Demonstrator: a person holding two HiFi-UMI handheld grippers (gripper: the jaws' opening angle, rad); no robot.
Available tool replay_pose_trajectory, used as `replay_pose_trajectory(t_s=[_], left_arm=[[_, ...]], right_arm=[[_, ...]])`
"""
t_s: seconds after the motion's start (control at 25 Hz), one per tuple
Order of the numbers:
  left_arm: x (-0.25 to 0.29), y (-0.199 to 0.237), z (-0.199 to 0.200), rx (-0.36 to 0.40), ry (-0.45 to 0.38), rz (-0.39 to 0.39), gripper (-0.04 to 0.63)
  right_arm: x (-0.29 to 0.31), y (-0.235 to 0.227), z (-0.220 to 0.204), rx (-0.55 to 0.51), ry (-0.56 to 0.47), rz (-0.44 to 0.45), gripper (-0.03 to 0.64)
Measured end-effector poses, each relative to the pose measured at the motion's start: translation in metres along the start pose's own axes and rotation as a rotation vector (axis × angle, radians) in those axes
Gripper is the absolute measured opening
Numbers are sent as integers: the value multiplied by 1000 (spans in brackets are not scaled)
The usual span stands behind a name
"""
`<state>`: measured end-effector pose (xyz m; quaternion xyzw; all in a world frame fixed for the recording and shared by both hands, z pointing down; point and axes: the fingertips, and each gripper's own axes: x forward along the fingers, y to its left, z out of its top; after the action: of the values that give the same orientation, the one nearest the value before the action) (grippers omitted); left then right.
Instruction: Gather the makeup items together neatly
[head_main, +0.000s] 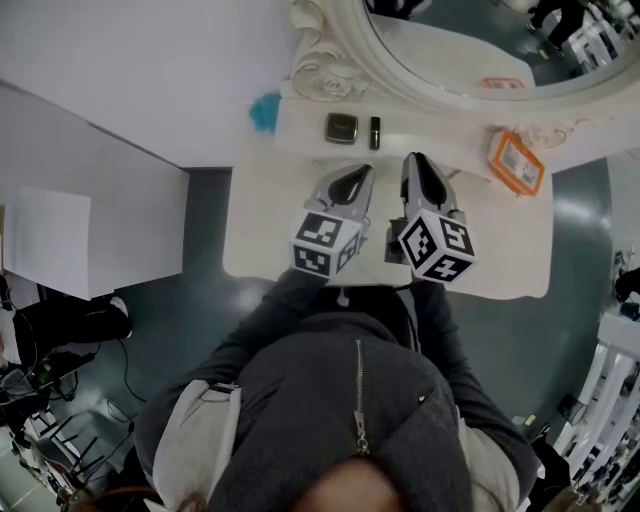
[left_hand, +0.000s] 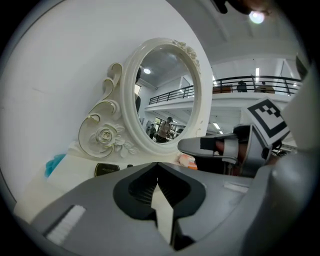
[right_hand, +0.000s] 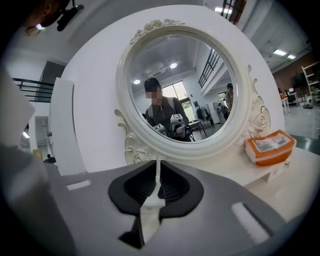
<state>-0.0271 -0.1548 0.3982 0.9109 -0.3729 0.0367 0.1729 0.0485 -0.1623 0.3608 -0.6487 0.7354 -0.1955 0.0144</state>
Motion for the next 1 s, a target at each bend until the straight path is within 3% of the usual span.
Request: replay_pose_trajectory(t_s=[0.08,0.48,1.0], left_arm=[[1,-6,-4,2,13,-7,9],[15,-22,-17,-29,34,-8,9],[42,-34,-18,-39,44,6,8]], right_arm=[[-7,-7,-3,1,-19,-9,3],[-18,-22,-22,-66,-11,-9,2],[-13,-42,-18,-65,22,7,3]])
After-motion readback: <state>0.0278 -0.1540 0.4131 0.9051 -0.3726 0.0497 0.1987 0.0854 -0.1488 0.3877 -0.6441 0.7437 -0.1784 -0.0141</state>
